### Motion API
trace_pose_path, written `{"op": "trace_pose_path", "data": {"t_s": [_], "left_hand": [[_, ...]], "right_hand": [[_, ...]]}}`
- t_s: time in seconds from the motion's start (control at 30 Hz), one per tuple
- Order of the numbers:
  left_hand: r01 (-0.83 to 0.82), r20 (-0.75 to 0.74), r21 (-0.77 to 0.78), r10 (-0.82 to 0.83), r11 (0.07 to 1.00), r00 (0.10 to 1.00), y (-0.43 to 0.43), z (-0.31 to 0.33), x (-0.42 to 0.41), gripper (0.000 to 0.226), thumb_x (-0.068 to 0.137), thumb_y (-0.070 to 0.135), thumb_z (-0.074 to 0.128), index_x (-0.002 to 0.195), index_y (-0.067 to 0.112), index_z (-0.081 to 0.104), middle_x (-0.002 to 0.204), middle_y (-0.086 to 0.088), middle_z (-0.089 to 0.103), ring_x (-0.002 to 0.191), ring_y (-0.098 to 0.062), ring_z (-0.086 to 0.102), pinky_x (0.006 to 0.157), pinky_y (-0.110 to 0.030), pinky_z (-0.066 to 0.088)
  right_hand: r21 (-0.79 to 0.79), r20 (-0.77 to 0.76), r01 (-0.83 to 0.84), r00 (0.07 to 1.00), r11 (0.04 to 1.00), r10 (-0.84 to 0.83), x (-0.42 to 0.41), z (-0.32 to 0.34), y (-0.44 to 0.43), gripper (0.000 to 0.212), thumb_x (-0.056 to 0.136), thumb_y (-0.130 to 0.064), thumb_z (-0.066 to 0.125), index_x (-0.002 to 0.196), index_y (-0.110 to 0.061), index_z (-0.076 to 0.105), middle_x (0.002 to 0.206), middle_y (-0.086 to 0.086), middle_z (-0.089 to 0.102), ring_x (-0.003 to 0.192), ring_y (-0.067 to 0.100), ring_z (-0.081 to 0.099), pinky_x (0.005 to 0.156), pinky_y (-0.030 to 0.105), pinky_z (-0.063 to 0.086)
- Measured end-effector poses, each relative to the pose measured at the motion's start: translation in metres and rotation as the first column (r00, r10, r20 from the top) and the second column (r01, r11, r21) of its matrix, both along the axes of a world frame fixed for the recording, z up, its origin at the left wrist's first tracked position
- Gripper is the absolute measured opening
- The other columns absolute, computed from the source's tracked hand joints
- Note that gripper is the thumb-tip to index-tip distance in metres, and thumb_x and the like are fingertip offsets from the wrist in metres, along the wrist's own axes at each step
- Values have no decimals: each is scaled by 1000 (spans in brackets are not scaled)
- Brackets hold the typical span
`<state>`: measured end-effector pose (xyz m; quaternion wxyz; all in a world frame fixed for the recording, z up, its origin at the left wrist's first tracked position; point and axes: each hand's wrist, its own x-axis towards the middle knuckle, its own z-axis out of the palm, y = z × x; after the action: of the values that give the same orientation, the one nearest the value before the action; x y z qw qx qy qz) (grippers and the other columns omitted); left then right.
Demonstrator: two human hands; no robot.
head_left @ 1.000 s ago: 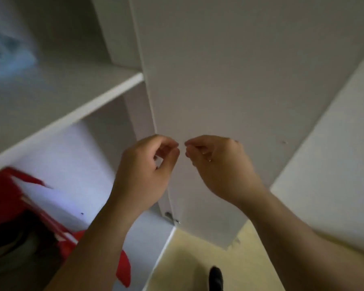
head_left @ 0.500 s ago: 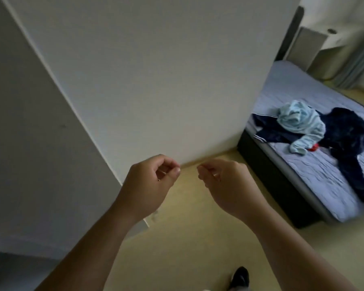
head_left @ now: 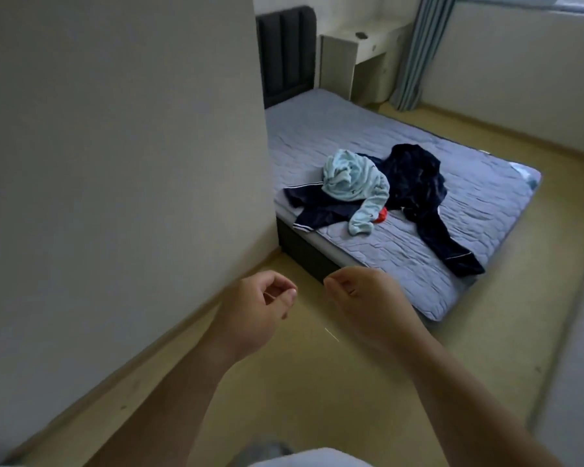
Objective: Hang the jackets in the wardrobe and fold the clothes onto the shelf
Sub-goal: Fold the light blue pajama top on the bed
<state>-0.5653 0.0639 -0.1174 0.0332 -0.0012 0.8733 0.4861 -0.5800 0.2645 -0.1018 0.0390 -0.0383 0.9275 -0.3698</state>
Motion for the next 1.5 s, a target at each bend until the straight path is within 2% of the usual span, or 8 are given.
{"op": "trace_pose_path", "data": {"t_s": [0.3, 0.43, 0.6, 0.83, 1.07, 1.23, 1.37, 1.5], "left_hand": [[169, 139, -13, -165, 986, 976, 72, -56, -191, 8, 92, 30, 66, 86, 33, 69, 76, 12, 72, 68, -7, 69, 70, -33, 59], [217, 218, 11, -214, 976, 952, 88, -81, -299, 9, 91, 27, 67, 83, 30, 70, 76, 9, 73, 66, -8, 69, 67, -29, 56], [263, 319, 63, -270, 963, 909, 108, -94, -417, 9, 92, 22, 68, 85, 26, 71, 78, 8, 75, 70, -12, 73, 78, -40, 61], [298, 395, 35, -287, 954, 872, 151, -118, -539, 7, 92, 18, 67, 86, 21, 69, 76, 3, 74, 62, -12, 71, 61, -21, 51], [216, 596, 7, -177, 976, 783, 206, -196, -638, 7, 94, 14, 63, 89, 18, 67, 86, -1, 67, 64, -12, 67, 45, -11, 41], [179, 726, -64, -78, 982, 684, 227, -265, -710, 7, 92, 17, 63, 89, 21, 68, 84, 3, 68, 60, -7, 68, 59, -23, 47], [153, 780, -103, -16, 983, 625, 234, -326, -759, 8, 92, 14, 61, 90, 18, 68, 82, 3, 69, 61, -10, 67, 56, -22, 43], [116, 814, -112, 25, 987, 580, 232, -379, -794, 10, 94, 15, 58, 89, 17, 67, 88, 0, 71, 62, -13, 66, 61, -25, 45]], "right_hand": [[34, 190, 170, 966, 985, -174, -156, -55, 83, 20, 98, -41, 52, 95, -35, 70, 82, -19, 69, 72, -1, 64, 70, 31, 58], [118, 244, 212, 941, 970, -235, -238, -73, 101, 27, 100, -37, 50, 91, -22, 71, 82, -8, 69, 77, 12, 63, 74, 37, 57], [169, 324, 240, 903, 956, -284, -326, -84, 124, 28, 101, -37, 49, 103, -20, 71, 98, -3, 70, 92, 18, 63, 83, 41, 55], [188, 398, 272, 857, 944, -326, -439, -123, 162, 29, 98, -34, 50, 98, -17, 73, 95, 0, 73, 91, 20, 64, 81, 39, 55], [154, 577, 262, 758, 953, -302, -573, -232, 205, 31, 95, -23, 49, 102, -2, 70, 100, 14, 71, 97, 29, 63, 81, 40, 54], [128, 730, 178, 649, 976, -214, -670, -332, 221, 28, 97, -16, 47, 108, 0, 66, 108, 16, 70, 103, 33, 63, 82, 36, 50], [86, 781, 124, 607, 989, -144, -737, -413, 223, 35, 101, -21, 46, 131, -7, 57, 132, 12, 61, 121, 31, 55, 95, 32, 42], [51, 836, 199, 528, 979, -151, -776, -496, 215, 37, 100, -16, 48, 136, -9, 52, 129, 14, 60, 109, 28, 58, 80, 28, 40]]}}
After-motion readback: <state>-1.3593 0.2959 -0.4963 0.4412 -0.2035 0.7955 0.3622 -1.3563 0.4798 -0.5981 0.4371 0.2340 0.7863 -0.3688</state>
